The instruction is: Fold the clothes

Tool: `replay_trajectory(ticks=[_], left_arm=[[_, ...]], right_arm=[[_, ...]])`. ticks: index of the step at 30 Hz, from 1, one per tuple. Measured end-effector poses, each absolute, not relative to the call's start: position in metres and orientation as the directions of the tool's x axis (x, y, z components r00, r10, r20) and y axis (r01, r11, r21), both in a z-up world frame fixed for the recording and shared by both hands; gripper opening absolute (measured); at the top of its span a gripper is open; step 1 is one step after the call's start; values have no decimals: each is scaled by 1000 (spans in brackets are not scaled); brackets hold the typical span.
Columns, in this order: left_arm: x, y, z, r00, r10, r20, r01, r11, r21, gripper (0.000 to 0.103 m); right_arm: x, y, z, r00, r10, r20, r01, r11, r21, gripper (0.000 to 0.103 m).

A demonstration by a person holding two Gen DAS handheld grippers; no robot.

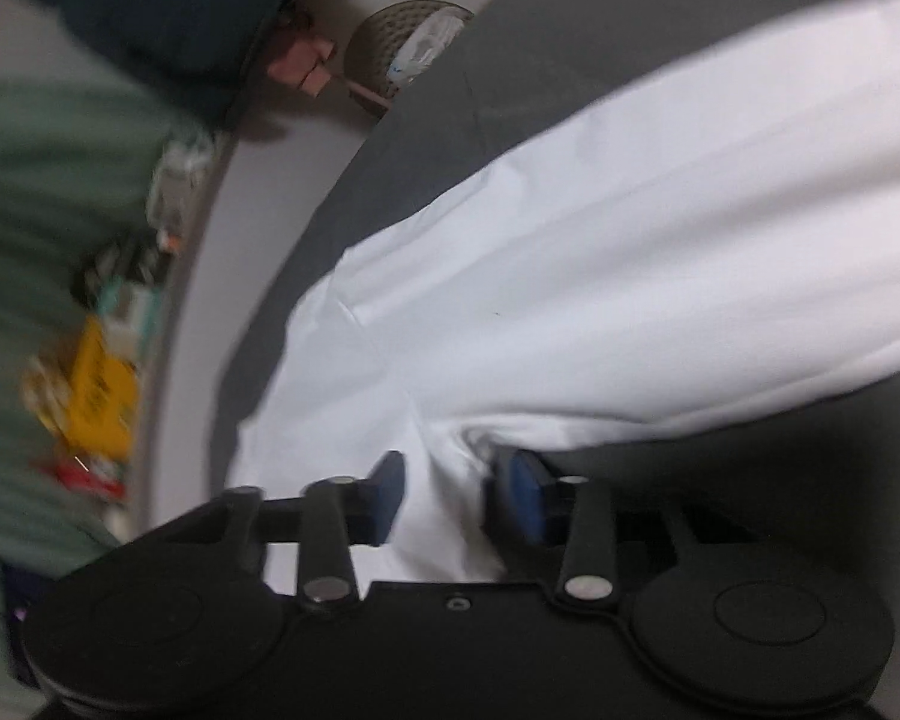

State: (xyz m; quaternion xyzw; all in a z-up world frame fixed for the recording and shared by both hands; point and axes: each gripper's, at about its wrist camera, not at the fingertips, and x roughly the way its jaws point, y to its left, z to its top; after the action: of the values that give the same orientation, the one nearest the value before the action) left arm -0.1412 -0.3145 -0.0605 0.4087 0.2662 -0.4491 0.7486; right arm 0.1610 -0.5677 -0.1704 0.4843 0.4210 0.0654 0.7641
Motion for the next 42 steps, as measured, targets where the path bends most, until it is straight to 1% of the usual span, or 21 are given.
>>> replay_trajectory(ticks=[1, 2, 6, 10, 12, 13, 15, 17, 18, 20, 21, 22, 23, 25, 27, 29, 33, 35, 36, 38, 42], left_arm=[[-140, -314, -61, 453, -459, -764, 891, 265, 369, 0], [-140, -313, -61, 452, -463, -763, 891, 268, 366, 0], [-138, -311, -61, 445, -477, -758, 895, 267, 358, 0], [-139, -311, -65, 447, -492, -747, 894, 269, 358, 0], [-140, -310, -65, 453, -493, -743, 891, 279, 358, 0], [-141, -310, -66, 463, -493, -737, 886, 286, 365, 0], [-147, -309, -67, 490, -491, -720, 871, 292, 394, 1], [-156, -308, -69, 520, -489, -700, 854, 283, 436, 1], [-160, -307, -70, 534, -488, -690, 845, 278, 457, 1], [-164, -306, -68, 544, -486, -684, 838, 277, 470, 2], [-165, -305, -66, 543, -485, -686, 839, 279, 467, 6], [-165, -302, -62, 537, -487, -689, 843, 284, 457, 7], [-166, -300, -59, 532, -489, -691, 847, 289, 447, 7], [-164, -295, -51, 522, -487, -700, 853, 308, 422, 7], [-163, -287, -42, 504, -480, -718, 862, 322, 391, 7], [-163, -273, -32, 473, -470, -746, 878, 317, 358, 7], [-163, -224, -6, 428, -385, -818, 894, 313, 320, 7], [-154, -196, 11, 419, -316, -851, 871, 404, 278, 7], [-149, -182, 19, 411, -282, -867, 855, 450, 259, 7], [-135, -148, 33, 424, -217, -879, 775, 590, 228, 8], [-111, -80, 54, 497, -148, -855, 545, 820, 175, 8]], right_arm=[[165, -567, -175, 637, 508, -580, 321, 509, 798, 10], [169, -567, -178, 640, 502, -581, 333, 500, 799, 8], [178, -579, -164, 722, 372, -584, 332, 555, 763, 7], [192, -584, -160, 719, 333, -610, 311, 631, 711, 7], [192, -587, -161, 696, 361, -620, 300, 639, 709, 8], [192, -589, -162, 684, 385, -619, 295, 631, 718, 10], [186, -595, -160, 657, 431, -619, 289, 614, 735, 19], [170, -602, -146, 639, 442, -629, 262, 644, 719, 25], [160, -604, -136, 630, 442, -639, 233, 678, 698, 36], [139, -605, -115, 595, 441, -672, 167, 750, 640, 47], [125, -605, -104, 571, 445, -690, 125, 783, 609, 47], [111, -602, -96, 531, 457, -714, 78, 812, 578, 47], [93, -595, -90, 478, 440, -761, 42, 853, 520, 47], [58, -582, -78, 373, 384, -845, -40, 916, 398, 47], [21, -562, -73, 306, 278, -910, -115, 960, 255, 47], [-17, -547, -65, 297, 286, -911, -205, 951, 232, 46], [-62, -495, -41, 308, 501, -809, -324, 855, 406, 47], [-78, -456, -36, 299, 593, -748, -418, 786, 456, 48], [-84, -432, -37, 298, 619, -726, -475, 756, 450, 53], [-94, -384, -42, 286, 654, -700, -564, 706, 429, 56], [-91, -299, -64, 245, 689, -682, -589, 664, 460, 56]])
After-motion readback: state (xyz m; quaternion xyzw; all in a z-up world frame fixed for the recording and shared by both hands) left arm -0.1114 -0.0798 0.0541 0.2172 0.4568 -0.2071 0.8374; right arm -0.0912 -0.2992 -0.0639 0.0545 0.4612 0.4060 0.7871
